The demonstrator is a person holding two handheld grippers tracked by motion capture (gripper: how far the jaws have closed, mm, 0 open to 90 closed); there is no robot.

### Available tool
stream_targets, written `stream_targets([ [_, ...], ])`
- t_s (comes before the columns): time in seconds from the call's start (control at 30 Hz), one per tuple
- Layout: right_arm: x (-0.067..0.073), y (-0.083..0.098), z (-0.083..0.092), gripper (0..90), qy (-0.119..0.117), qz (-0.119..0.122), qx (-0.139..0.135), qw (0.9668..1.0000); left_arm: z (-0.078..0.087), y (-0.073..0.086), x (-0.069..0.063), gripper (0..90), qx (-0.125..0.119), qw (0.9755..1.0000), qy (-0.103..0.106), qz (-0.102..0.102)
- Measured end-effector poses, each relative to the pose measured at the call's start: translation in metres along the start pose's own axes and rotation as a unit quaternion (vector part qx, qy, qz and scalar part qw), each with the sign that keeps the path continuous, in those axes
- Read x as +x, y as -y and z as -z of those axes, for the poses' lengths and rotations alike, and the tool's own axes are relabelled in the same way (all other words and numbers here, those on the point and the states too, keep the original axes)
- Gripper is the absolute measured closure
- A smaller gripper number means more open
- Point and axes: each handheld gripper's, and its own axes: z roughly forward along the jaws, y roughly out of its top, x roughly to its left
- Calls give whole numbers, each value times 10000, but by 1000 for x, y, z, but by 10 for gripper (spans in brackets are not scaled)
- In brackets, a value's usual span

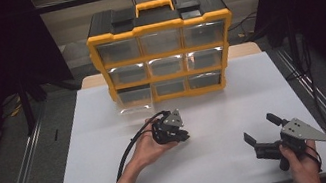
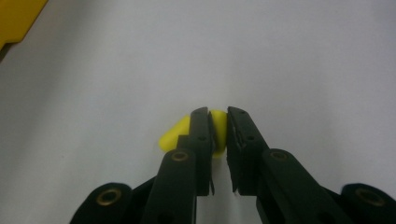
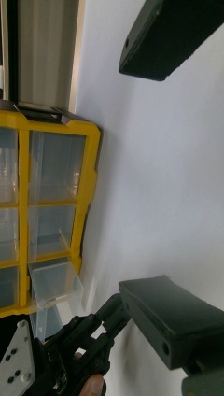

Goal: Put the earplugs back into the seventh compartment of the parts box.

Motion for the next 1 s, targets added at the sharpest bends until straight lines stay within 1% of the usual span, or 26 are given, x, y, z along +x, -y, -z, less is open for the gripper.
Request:
stream_targets([
  [0.1,0,0,0,0,-6,-1,0,10000,4,0,-1,811,-42,10000,0,-2],
  [0.17,0,0,0,0,-7,8,-1,10000,7,2,-3,811,-140,9999,-14,76],
  [0.2,0,0,0,0,-6,10,-1,10000,8,2,-4,811,-140,9999,-22,84],
  [0.3,0,0,0,0,-11,16,-2,10000,12,2,-5,811,-160,9999,-32,52],
  [0.37,0,0,0,0,-9,20,-1,10000,16,2,-5,811,-265,9996,-91,52],
  [0.47,1,0,0,0,-17,27,-11,10000,22,0,-7,811,-364,9993,-93,21],
  [0.57,0,0,0,0,-11,32,-12,10000,27,-1,-8,811,-442,9989,-140,-14],
  [0.67,0,0,0,0,15,63,-25,10000,32,-2,-9,809,-573,9980,-250,-39],
  [0.77,0,-1,1,0,20,42,-30,10000,35,-1,-9,809,-666,9974,-277,12],
  [0.8,0,-1,1,0,16,43,-31,10000,36,-1,-8,810,-685,9973,-257,31],
  [0.93,1,-1,0,0,-2,56,-38,10000,40,-1,-8,809,-731,9969,-275,36],
  [1.0,1,-1,1,0,-1,56,-41,10000,43,-1,-8,809,-794,9964,-277,54],
])
